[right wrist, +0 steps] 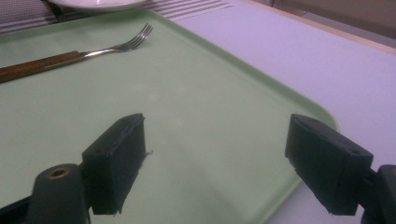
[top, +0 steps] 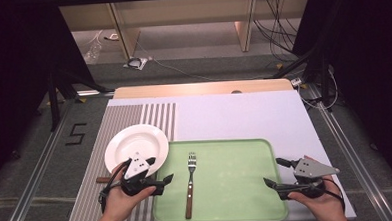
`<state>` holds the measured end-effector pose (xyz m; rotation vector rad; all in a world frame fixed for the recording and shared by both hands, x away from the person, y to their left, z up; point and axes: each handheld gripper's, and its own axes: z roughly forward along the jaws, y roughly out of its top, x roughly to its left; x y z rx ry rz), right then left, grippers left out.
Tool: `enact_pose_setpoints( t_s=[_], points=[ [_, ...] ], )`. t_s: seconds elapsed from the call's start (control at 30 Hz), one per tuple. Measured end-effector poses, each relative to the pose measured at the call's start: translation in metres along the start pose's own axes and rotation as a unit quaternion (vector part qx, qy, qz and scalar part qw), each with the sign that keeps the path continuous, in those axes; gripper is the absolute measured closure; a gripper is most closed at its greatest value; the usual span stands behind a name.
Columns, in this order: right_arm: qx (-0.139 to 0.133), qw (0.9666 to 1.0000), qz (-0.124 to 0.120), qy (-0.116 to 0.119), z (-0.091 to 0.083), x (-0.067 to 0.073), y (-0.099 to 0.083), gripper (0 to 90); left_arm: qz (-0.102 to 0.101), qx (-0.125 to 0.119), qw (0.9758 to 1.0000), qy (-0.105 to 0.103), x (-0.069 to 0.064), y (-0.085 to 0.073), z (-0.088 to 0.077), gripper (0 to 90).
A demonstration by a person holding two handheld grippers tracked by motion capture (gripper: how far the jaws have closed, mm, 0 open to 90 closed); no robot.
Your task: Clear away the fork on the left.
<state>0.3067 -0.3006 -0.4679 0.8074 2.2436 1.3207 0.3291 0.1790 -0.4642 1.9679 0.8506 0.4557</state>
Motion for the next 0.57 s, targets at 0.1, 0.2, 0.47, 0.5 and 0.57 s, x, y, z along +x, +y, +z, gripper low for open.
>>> enact_pose_setpoints(
  t_s=[0.1, 0.2, 0.47, 0.5, 0.57],
  points=[
    [-0.003, 1.0, 0.001, -0.002, -0.0004, -0.0004, 0.0, 21.2, -0.008, -0.008, 0.9999, 0.004, 0.0057, -0.0049, -0.0035, 14.7],
    [0.001, 1.0, 0.001, -0.003, -0.0012, -0.0004, 0.0002, 21.2, -0.01, -0.01, 0.9999, 0.006, 0.0072, -0.0066, -0.0045, 12.7],
    [-0.002, 1.0, 0.002, -0.004, -0.0018, -0.001, -0.0001, 21.1, -0.004, -0.009, 0.9996, 0.026, 0.0094, -0.0074, -0.0038, 3.3],
    [-0.006, 1.0, 0.002, -0.001, -0.001, -0.0012, -0.0004, 21.2, -0.004, -0.009, 0.9995, 0.03, 0.0098, -0.0073, -0.0038, 1.8],
    [-0.006, 1.0, 0.003, -0.002, -0.001, -0.0015, -0.0005, 21.1, -0.003, -0.007, 0.9995, 0.032, 0.0102, -0.0074, -0.0038, 0.0]
  ],
)
